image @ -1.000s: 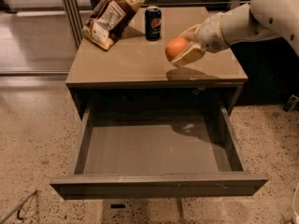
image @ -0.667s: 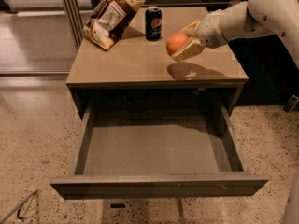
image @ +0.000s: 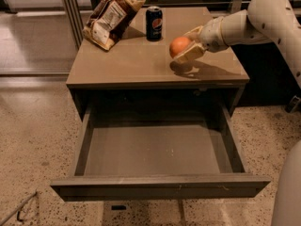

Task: Pick orange from top drawer and place on counter

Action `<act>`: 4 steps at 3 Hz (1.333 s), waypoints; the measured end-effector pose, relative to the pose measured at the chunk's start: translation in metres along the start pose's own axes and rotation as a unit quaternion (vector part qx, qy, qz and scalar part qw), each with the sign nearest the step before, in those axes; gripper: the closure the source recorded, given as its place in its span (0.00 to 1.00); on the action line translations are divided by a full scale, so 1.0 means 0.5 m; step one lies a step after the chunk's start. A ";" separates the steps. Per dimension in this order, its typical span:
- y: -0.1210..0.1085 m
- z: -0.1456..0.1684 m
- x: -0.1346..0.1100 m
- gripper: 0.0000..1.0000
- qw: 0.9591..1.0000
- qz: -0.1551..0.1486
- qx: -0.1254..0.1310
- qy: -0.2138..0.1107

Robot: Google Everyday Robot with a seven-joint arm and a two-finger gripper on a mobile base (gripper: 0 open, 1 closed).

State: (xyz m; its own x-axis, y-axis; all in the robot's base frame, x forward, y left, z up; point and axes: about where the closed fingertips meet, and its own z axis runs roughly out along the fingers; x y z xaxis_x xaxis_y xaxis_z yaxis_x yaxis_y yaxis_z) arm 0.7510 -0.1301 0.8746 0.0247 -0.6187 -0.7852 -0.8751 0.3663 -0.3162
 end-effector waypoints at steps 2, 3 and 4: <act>0.012 0.016 0.039 1.00 1.000 0.029 -0.005 -0.003; 0.012 0.016 0.039 1.00 1.000 0.029 -0.005 -0.003; 0.012 0.016 0.039 0.81 1.000 0.029 -0.005 -0.003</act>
Offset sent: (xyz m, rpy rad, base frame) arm -0.0028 -0.0129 -0.0286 0.0476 0.0598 -0.0413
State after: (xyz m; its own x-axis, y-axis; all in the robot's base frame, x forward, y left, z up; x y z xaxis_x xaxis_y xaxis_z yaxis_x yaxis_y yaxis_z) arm 0.7501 -0.1341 0.8531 -0.0225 -0.5927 -0.8051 -0.8797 0.3943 -0.2657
